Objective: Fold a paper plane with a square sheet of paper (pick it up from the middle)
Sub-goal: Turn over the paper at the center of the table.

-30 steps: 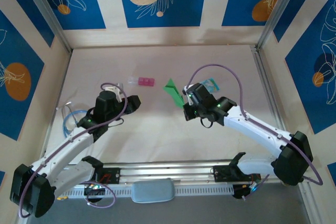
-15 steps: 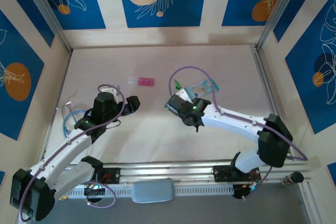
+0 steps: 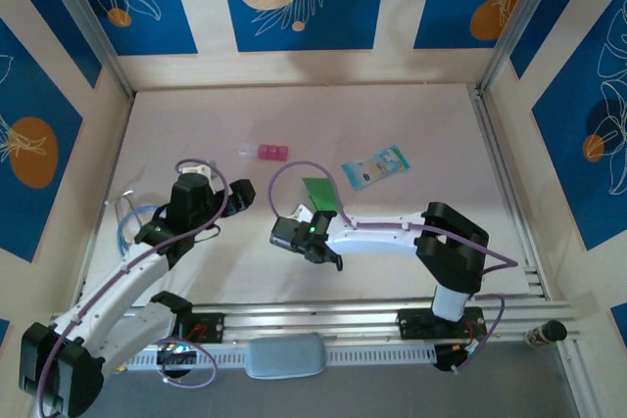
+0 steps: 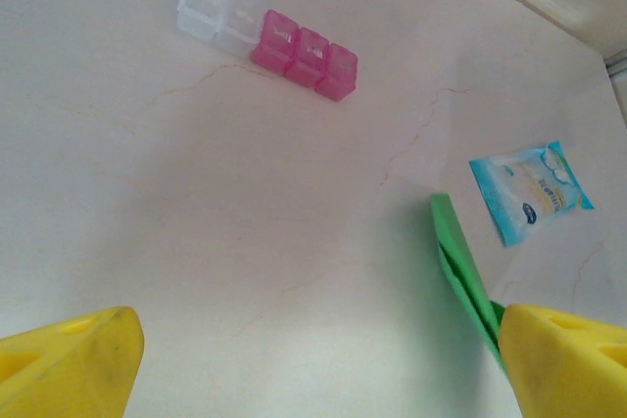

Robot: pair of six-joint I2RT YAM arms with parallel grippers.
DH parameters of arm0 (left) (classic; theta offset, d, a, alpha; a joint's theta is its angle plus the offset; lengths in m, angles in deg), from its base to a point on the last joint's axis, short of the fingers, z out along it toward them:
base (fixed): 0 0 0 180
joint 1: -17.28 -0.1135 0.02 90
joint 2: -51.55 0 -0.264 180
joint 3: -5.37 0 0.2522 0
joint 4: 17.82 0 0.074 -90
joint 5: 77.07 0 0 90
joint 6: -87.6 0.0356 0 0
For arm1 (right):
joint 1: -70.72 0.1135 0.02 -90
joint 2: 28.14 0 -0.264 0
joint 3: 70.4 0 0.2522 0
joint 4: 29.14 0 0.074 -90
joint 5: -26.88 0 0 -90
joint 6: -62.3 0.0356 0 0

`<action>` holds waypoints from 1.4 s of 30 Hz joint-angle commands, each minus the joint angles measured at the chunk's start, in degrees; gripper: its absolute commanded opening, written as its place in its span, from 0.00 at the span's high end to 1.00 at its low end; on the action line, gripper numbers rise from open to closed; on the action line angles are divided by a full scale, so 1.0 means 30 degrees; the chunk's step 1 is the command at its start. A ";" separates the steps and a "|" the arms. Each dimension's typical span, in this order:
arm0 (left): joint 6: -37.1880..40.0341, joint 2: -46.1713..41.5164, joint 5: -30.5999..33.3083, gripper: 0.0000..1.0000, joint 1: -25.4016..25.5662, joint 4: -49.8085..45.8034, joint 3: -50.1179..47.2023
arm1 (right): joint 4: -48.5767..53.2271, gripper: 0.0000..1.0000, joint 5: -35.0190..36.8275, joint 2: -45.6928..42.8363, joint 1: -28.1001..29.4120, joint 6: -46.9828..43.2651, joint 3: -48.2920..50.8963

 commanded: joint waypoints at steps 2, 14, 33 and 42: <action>0.0328 -0.0339 0.0187 0.08 -0.0361 -0.0332 0.0097 | -0.1654 0.85 -0.4360 -0.0614 -0.0487 0.0573 -0.0139; 0.0356 0.0386 -0.2518 0.25 -0.0621 0.1078 -0.0144 | -0.5929 0.59 -1.3590 -0.4031 -0.4504 0.2192 0.2176; -0.1037 0.4362 -0.7642 0.49 -0.0614 0.3246 0.0587 | -1.0179 0.96 -2.0646 -0.0819 -1.0193 0.7799 0.4129; -0.1714 0.5770 -0.9054 0.65 -0.0545 0.4268 0.0619 | -1.0150 0.96 -2.0593 0.0238 -0.9848 0.9912 0.4305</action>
